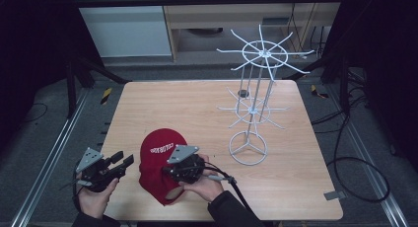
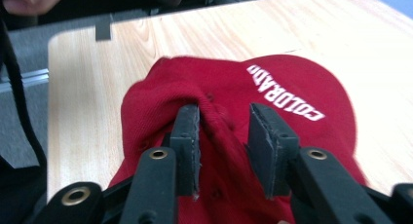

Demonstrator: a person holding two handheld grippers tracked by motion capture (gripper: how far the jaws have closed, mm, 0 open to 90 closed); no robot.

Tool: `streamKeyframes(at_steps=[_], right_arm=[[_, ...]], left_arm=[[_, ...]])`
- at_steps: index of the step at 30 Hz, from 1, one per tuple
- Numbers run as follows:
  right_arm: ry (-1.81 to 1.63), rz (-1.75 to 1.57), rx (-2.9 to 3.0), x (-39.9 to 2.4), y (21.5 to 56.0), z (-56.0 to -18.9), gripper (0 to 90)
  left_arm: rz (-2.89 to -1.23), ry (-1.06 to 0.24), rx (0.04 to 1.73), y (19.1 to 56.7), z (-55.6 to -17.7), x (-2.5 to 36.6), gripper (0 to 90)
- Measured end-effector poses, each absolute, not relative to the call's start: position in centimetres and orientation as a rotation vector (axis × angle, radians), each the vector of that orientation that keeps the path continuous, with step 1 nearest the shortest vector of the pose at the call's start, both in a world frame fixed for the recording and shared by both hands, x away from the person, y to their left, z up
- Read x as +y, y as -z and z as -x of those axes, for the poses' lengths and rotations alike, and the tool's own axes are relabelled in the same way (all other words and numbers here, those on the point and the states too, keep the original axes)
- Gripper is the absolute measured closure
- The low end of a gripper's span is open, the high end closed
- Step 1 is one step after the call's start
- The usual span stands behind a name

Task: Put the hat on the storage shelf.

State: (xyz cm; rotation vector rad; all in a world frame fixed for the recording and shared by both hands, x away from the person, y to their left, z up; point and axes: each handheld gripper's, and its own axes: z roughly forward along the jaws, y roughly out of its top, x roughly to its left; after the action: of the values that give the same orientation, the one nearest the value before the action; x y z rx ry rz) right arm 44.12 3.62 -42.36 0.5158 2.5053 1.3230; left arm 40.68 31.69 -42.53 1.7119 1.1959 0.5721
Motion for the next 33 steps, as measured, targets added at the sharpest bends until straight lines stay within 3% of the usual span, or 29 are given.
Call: streamKeyframes(at_steps=[7,16,19,20,22,25,33], right_arm=[[-1.358,-0.584,2.431,0.4,41.5,-43.8,55.6],[-1.262,-0.75,2.424,-2.1,45.1,-44.2,52.0],[-1.233,-0.776,2.429,-2.0,45.7,-44.6,56.6],[-1.214,-0.803,2.436,-1.9,46.4,-45.3,68.5],[-1.212,-0.808,2.435,-1.8,46.6,-45.6,73.5],[-1.232,-0.844,2.418,-1.3,47.0,-46.8,89.4],[-1.218,-0.905,2.303,0.1,46.5,-50.1,89.9]], left_arm=[[-1.775,-0.525,1.181,43.3,-41.7,31.1,53.7],[-1.921,-0.441,1.191,45.5,-45.4,28.9,55.8],[-1.951,-0.406,1.202,45.9,-45.9,28.6,65.8],[-1.963,-0.393,1.211,46.1,-46.0,28.5,72.2],[-1.976,-0.387,1.215,46.3,-45.9,28.5,77.9],[-1.976,-0.344,1.23,46.3,-45.7,28.9,84.5],[-1.988,-0.315,1.179,46.3,-43.2,28.6,85.6]])
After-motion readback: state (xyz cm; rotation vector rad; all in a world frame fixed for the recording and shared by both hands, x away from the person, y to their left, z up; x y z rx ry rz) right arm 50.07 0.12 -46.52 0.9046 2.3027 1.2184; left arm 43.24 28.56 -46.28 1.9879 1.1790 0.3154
